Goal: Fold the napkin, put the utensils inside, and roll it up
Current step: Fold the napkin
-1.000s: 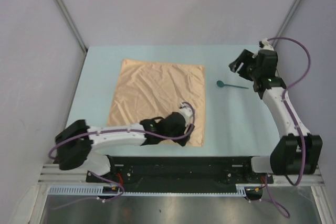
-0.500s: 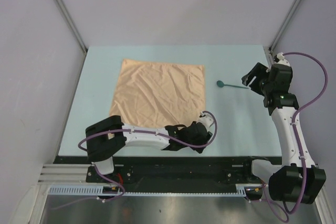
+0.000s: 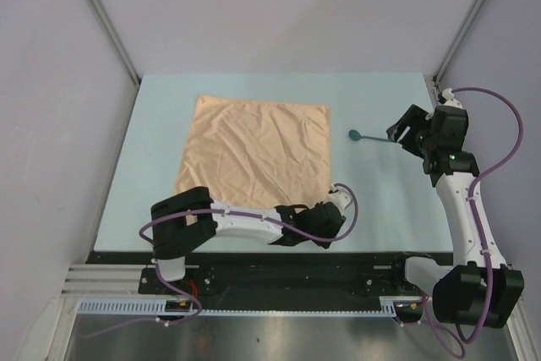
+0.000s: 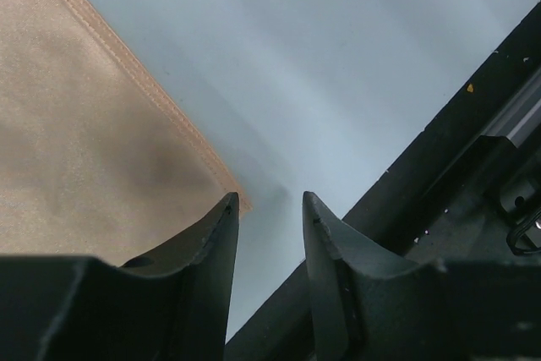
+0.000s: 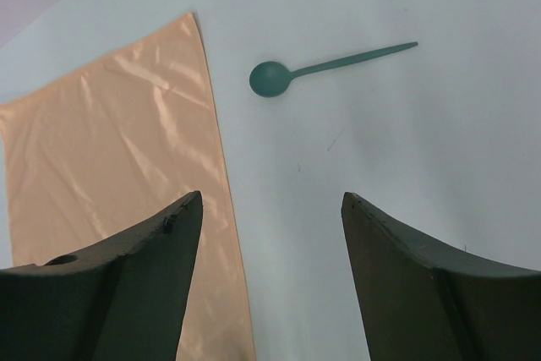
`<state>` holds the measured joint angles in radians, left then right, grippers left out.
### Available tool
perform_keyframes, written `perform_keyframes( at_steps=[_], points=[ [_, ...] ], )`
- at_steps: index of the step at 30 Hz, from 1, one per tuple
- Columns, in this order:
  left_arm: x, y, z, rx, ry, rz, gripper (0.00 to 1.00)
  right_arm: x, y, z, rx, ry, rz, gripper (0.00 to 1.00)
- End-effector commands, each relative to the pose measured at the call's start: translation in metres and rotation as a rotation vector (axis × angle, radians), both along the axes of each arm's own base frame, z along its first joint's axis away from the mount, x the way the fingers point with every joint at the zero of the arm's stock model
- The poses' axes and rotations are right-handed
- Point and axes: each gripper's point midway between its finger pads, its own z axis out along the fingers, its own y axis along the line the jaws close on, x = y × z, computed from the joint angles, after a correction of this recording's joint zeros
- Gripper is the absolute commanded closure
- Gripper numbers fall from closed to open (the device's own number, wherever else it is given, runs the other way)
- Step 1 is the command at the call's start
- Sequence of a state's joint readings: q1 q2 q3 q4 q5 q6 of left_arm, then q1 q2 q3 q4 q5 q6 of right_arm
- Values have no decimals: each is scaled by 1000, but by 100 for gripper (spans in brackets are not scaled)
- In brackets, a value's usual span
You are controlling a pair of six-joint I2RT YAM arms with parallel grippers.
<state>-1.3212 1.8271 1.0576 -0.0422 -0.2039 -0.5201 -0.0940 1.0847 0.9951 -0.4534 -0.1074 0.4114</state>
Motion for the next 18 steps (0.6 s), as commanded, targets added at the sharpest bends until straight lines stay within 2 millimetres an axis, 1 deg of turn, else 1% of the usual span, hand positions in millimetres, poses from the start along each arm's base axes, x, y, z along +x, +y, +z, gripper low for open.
perform_keyframes(
  at_steps=[1,3,4,8,12,17,18],
  points=[
    [2,-10,8,-11,-7,31,60,0,0,0,-7,-7,16,28],
    [3,-10,7,-3,-7,39,60,-1,0,0,-8,-6,13,28],
    [5,-8,2,26,-6,54,60,-1,0,1,-6,-9,13,28],
    [6,-2,-4,77,-24,89,61,-1,1,0,-6,-5,19,28],
    [6,-3,-7,83,-27,95,62,-2,1,0,-4,-3,20,28],
    [8,2,-7,100,-34,126,64,-1,0,0,-5,-5,19,27],
    [7,3,-10,106,-31,125,65,-2,0,-1,-6,-3,20,27]
  ],
)
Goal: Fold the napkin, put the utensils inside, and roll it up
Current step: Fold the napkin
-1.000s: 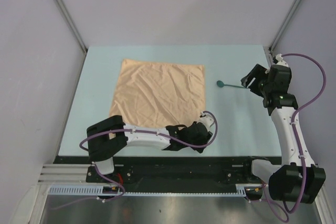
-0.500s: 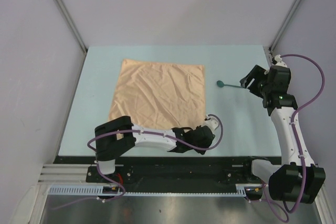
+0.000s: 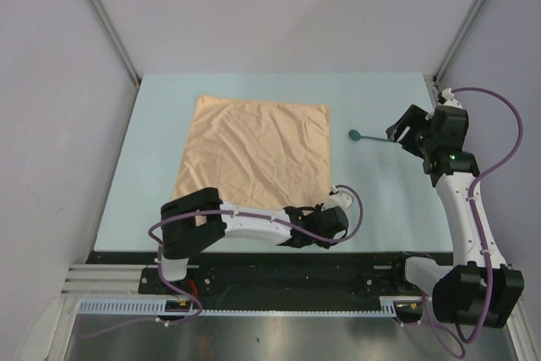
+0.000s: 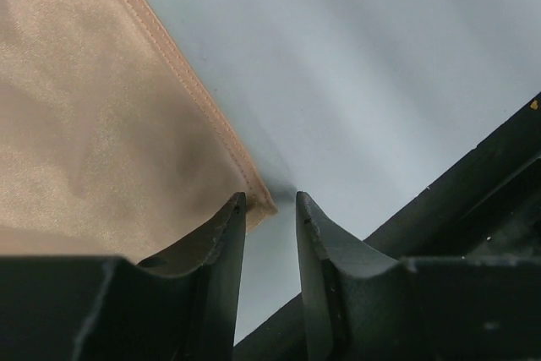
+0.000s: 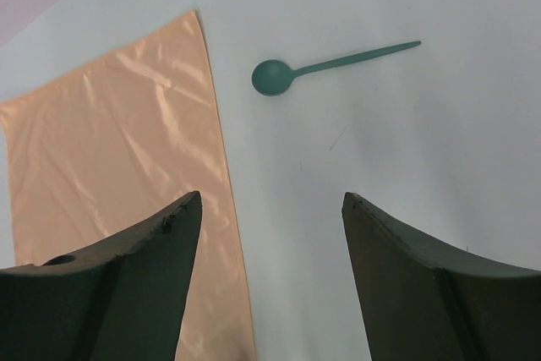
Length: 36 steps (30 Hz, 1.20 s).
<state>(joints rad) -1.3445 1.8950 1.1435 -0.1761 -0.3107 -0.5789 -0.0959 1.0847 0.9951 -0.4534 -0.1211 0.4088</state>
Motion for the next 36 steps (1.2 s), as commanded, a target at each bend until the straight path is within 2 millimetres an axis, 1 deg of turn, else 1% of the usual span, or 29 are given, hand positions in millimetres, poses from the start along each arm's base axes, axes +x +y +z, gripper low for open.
perform_keyframes(
  at_steps=[1,3,5,6,9,11,12,13,15,16,17,19,20,21,22,23,24,25,26,27,28,29,31,32,34,35,36],
  points=[
    [2,-4,4,-3,-9,35,66,-1,-2,0,-11,-4,9,27],
    [0,-3,-2,13,2,35,69,-1,-1,-1,-10,-3,10,27],
    [0,-3,-3,17,7,37,72,-1,-2,-1,-10,-1,9,27],
    [-1,-2,-4,24,10,38,77,-1,-2,-1,-12,-1,8,27],
    [-2,2,-8,41,16,42,86,-2,-4,-2,-21,2,5,27],
    [-3,2,-7,37,21,37,91,-2,-4,-3,-24,4,3,27],
    [-3,1,-7,36,20,31,97,-2,-4,-3,-23,4,2,27],
    [-4,-1,-6,33,21,22,100,-2,-4,-4,-24,7,3,27],
    [-2,-1,-2,36,12,17,100,-2,-4,-5,-25,8,6,27],
    [3,0,2,34,-3,28,100,-2,-4,-4,-27,7,7,27],
    [5,1,13,16,-16,34,100,-2,-5,-3,-31,8,6,27],
    [17,12,24,15,-40,64,100,-3,-6,-2,-37,6,2,28],
    [26,19,32,11,-63,91,100,-3,-6,-2,-40,6,0,27],
    [40,25,53,-33,-85,118,100,-3,-8,-1,-45,5,-7,27],
    [47,34,56,-34,-93,134,100,-3,-8,0,-46,2,-7,27],
    [54,40,65,-52,-105,147,100,-3,-9,0,-47,-1,-9,27],
    [72,50,83,-85,-134,177,100,-2,-8,-1,-44,2,-7,27],
    [80,59,88,-88,-148,191,100,-1,-8,0,-42,-1,-6,27],
    [99,72,94,-89,-170,235,100,-1,-8,-1,-41,-2,-5,27],
    [109,82,104,-94,-198,247,100,1,-8,-2,-42,-2,-4,27],
    [119,91,106,-87,-208,265,100,1,-8,-3,-42,1,-4,27],
    [138,107,107,-75,-219,313,100,2,-8,-4,-42,3,-4,27],
    [157,125,111,-46,-249,342,100,3,-8,-7,-39,7,-5,27],
    [176,146,111,-4,-276,387,100,4,-8,-8,-40,9,-3,27],
    [196,166,111,41,-300,433,100,6,-9,-11,-44,15,-2,27],
    [213,183,112,67,-318,466,100,6,-9,-12,-47,15,-5,27],
    [224,191,115,75,-330,486,100,7,-10,-14,-50,20,-5,27]
  ],
)
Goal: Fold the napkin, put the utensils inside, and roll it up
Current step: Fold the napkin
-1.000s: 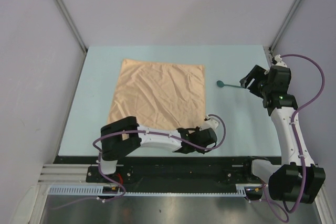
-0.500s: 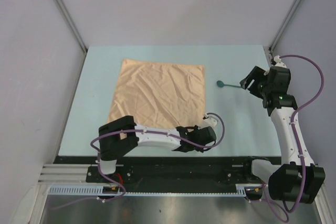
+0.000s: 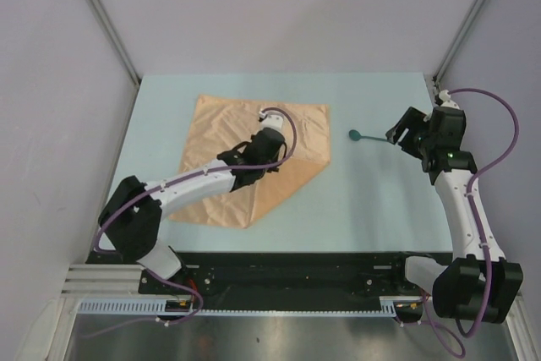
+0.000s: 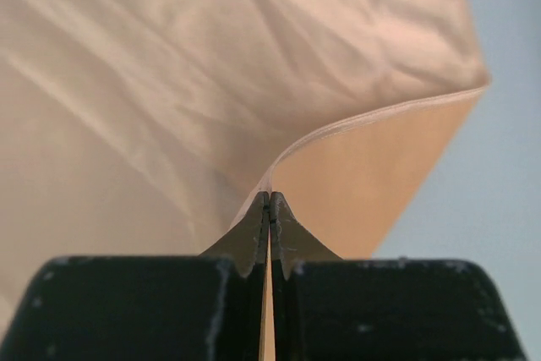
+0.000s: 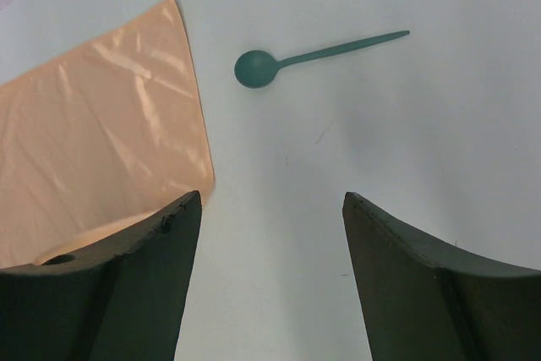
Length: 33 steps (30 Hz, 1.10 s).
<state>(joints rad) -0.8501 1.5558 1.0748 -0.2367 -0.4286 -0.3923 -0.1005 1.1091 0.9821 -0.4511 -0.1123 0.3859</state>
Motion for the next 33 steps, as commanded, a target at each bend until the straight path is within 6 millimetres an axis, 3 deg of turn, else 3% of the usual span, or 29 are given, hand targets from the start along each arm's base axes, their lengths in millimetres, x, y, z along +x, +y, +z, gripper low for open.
perform_keyframes(
  at_steps=[1,3,4,7,8,9,11,13,14,15,22,25,29,33],
  points=[
    [46,47,0,141,-52,78,100,6,-6,-2,-32,-12,-6,27],
    [78,79,7,193,-85,167,100,8,-7,-5,-33,-7,-9,27],
    [95,99,-1,221,-69,211,100,9,-8,-6,-33,-4,-8,27],
    [130,117,5,251,-87,234,100,12,-7,-9,-34,-2,-6,27],
    [144,131,-10,290,-60,240,100,13,-8,-12,-36,7,-6,27],
    [160,133,0,281,-79,247,100,14,-8,-13,-36,7,-6,27],
    [177,152,-21,348,-27,262,100,16,-8,-17,-34,17,-2,27],
    [197,167,-15,383,-34,290,100,18,-8,-17,-33,19,-1,27],
    [203,172,-27,405,-11,293,100,19,-8,-19,-31,26,0,27],
    [213,174,-19,401,-29,303,100,21,-8,-17,-32,22,-3,27],
    [247,211,-6,444,-30,380,100,32,-9,-14,-31,24,-4,27],
    [256,216,1,437,-34,390,100,36,-9,-18,-25,36,-3,27],
    [255,204,-6,387,2,325,100,40,-8,-21,-19,38,3,27],
    [249,185,-29,267,60,262,74,42,-5,-25,-6,43,16,27]
  ],
)
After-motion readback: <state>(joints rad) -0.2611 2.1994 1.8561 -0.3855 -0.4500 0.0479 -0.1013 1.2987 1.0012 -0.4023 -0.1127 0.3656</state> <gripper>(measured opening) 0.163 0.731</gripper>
